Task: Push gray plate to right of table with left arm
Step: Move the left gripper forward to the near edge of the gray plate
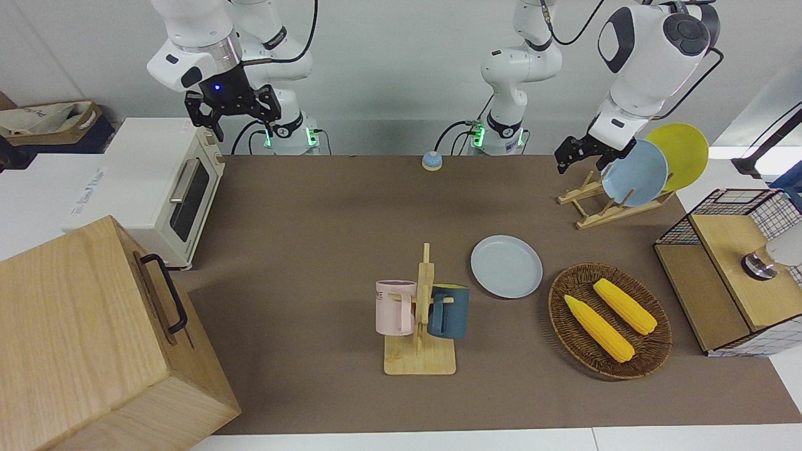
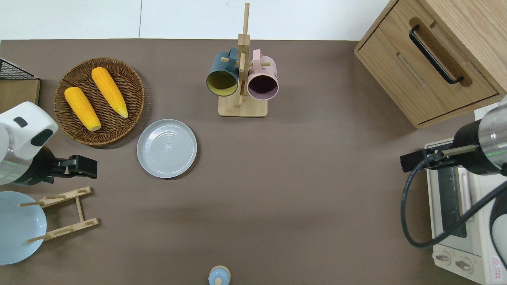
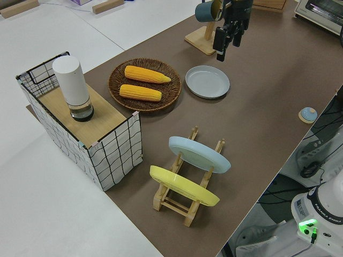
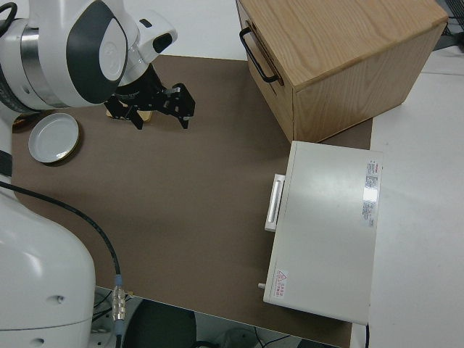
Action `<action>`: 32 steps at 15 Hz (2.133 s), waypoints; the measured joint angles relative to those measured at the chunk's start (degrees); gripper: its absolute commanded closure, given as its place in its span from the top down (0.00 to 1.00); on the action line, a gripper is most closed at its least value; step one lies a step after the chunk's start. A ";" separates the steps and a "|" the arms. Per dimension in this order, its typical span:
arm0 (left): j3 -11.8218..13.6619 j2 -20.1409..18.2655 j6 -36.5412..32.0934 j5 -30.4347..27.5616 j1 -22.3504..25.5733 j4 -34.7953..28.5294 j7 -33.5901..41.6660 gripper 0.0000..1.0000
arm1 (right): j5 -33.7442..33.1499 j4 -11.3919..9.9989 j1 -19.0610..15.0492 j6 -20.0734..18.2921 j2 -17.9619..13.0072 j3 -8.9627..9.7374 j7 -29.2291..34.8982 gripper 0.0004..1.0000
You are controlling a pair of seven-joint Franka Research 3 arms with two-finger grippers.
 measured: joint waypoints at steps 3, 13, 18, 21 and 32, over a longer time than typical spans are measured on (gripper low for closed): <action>0.01 0.25 1.51 0.00 0.00 -1.96 -3.87 0.99 | 0.00 0.00 0.00 0.00 0.00 0.00 0.00 0.98; -1.07 0.42 19.01 -3.15 -0.22 -16.31 -17.93 0.99 | 0.00 0.00 0.00 0.00 0.00 0.00 0.00 0.98; -1.70 0.39 32.33 -3.32 -1.80 -25.70 -22.75 0.99 | 0.00 0.00 0.00 0.00 0.00 0.00 0.00 0.98; -1.70 0.43 41.21 -3.63 -1.89 -31.41 -25.90 0.99 | 0.00 0.00 0.00 0.00 0.00 0.00 0.00 0.98; -1.70 5.55 56.73 -5.34 -3.85 -36.56 -34.78 0.99 | 0.00 0.00 0.00 0.00 0.00 0.00 0.00 0.98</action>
